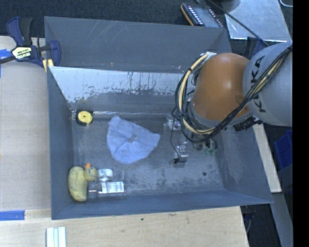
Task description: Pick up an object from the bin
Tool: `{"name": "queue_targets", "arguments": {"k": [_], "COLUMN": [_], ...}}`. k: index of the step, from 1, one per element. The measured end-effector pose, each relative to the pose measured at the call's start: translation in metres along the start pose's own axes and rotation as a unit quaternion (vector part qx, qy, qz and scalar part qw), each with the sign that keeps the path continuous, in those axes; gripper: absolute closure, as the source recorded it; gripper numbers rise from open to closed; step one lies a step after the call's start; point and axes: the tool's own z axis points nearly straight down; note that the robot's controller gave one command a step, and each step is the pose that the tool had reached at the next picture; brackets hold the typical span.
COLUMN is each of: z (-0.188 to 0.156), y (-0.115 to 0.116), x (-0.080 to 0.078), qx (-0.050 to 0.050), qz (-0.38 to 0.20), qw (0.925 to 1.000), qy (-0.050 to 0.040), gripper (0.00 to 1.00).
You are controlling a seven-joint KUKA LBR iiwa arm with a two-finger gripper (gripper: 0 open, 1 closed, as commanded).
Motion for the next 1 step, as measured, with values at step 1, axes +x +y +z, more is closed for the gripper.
{"name": "queue_targets", "arguments": {"k": [1], "z": [-0.0047], "y": [0.0], "x": [-0.0019], "qx": [0.0], "qz": [0.0], "qw": [1.0], "qy": [-0.0044], "gripper": [0.0]}}
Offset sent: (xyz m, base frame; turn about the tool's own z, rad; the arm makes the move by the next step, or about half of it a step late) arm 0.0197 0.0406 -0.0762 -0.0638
